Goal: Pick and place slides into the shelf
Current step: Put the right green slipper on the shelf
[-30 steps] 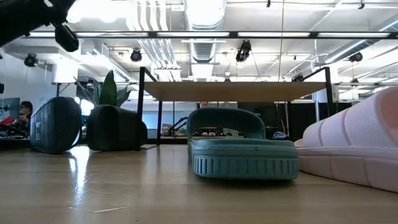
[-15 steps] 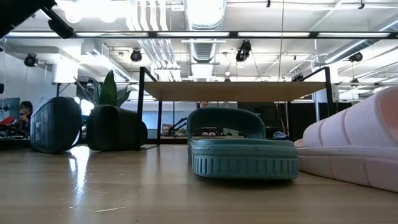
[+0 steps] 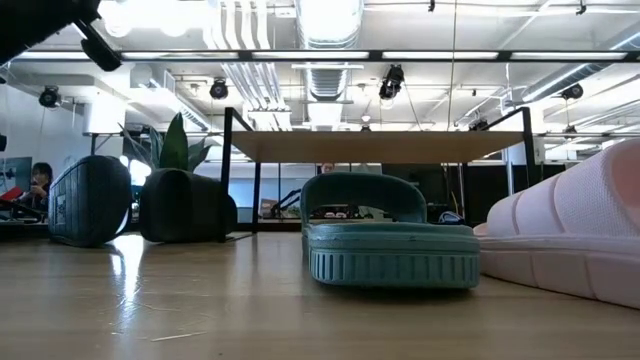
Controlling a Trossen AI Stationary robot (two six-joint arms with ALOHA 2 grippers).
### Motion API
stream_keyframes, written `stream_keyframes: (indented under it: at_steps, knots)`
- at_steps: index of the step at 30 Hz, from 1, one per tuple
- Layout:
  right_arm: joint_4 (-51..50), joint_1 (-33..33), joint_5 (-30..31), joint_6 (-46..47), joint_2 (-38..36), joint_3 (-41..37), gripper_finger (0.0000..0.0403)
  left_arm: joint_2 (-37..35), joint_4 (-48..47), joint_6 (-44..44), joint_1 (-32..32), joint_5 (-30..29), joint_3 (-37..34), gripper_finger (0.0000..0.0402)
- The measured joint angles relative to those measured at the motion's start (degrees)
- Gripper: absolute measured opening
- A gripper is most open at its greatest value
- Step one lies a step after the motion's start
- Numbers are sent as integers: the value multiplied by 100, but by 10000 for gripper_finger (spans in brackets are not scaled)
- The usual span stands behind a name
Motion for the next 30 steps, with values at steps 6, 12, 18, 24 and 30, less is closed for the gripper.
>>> stream_keyframes:
  at_steps: [6,12,18,24,30]
  knots:
    - [-1754,-140,52,-829,137,608,51,-22,-17,217,0,24,28,0]
    - [-2939,-23,62,-1209,456,1049,139,63,-97,208,-5,235,-39,0]
    - [-4292,407,824,-1242,749,1494,174,148,-157,183,-4,49,-44,0]
    - [-5651,918,2288,-491,1130,2067,176,181,-429,188,-4,87,-46,0]
    - [-6270,1601,3311,416,1615,2467,176,253,-968,593,-4,35,-48,0]
